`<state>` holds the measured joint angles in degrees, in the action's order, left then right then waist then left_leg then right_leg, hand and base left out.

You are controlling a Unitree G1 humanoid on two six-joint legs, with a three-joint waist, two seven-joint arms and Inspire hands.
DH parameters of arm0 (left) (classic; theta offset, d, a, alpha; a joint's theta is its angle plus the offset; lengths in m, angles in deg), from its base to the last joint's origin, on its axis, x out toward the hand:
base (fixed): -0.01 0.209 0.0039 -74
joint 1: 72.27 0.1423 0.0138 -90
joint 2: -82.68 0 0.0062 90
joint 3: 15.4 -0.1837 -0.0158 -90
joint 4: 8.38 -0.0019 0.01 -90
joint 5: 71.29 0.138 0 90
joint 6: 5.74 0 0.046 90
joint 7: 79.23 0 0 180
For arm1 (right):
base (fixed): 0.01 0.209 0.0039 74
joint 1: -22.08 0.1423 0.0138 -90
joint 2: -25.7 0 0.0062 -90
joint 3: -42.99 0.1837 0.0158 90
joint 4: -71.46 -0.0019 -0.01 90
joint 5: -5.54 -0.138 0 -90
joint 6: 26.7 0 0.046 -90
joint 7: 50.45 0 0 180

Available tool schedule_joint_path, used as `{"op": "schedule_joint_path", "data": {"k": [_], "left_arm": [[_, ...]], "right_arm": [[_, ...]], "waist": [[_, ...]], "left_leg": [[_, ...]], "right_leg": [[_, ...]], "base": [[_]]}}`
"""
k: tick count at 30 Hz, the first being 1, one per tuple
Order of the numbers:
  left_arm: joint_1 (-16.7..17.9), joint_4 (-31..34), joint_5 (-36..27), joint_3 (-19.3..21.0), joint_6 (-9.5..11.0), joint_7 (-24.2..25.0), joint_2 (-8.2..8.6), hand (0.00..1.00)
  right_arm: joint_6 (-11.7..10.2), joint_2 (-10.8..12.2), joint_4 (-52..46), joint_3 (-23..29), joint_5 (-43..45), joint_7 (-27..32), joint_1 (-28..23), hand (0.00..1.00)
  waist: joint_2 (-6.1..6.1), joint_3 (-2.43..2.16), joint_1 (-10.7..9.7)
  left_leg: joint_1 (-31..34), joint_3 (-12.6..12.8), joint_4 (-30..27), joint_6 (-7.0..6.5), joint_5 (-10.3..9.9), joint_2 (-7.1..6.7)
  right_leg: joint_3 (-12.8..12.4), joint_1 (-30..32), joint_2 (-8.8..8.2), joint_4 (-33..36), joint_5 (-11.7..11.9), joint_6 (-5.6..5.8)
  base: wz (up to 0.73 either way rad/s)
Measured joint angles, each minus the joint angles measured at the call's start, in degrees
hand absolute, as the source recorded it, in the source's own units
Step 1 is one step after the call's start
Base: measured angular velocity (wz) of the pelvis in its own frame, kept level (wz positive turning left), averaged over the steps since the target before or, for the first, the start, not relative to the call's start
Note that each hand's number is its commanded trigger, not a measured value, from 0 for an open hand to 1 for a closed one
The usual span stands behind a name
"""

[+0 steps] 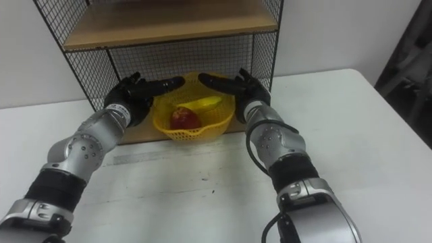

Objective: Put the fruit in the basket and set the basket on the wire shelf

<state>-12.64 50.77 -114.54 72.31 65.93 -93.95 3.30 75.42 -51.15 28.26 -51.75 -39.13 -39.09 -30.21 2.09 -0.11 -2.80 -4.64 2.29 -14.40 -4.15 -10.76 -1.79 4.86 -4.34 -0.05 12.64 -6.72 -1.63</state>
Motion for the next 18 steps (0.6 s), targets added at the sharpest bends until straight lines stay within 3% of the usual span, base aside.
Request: {"op": "schedule_joint_path", "data": {"k": [6,18], "left_arm": [[-1.1,1.7,0.0,0.4,-0.9,0.2,-2.45,0.0],[-1.3,4.0,0.0,3.7,-1.8,-1.4,-3.08,0.0]], "right_arm": [[1.0,-0.5,-0.4,2.2,-0.8,-0.4,0.0,0.0],[1.9,-1.8,-4.8,2.2,-2.7,-0.5,0.4,0.0]], "waist": [[-0.1,-0.2,0.0],[0.33,-0.45,0.2]], "left_leg": [[0.2,0.0,0.0,-0.01,0.0,-0.03],[0.4,0.0,0.9,0.01,0.5,-0.13]], "right_leg": [[0.2,0.2,-0.04,-0.1,0.0,-0.02],[0.1,0.7,-0.07,-0.1,0.0,-0.02]], "base": [[0.0],[0.0]]}}
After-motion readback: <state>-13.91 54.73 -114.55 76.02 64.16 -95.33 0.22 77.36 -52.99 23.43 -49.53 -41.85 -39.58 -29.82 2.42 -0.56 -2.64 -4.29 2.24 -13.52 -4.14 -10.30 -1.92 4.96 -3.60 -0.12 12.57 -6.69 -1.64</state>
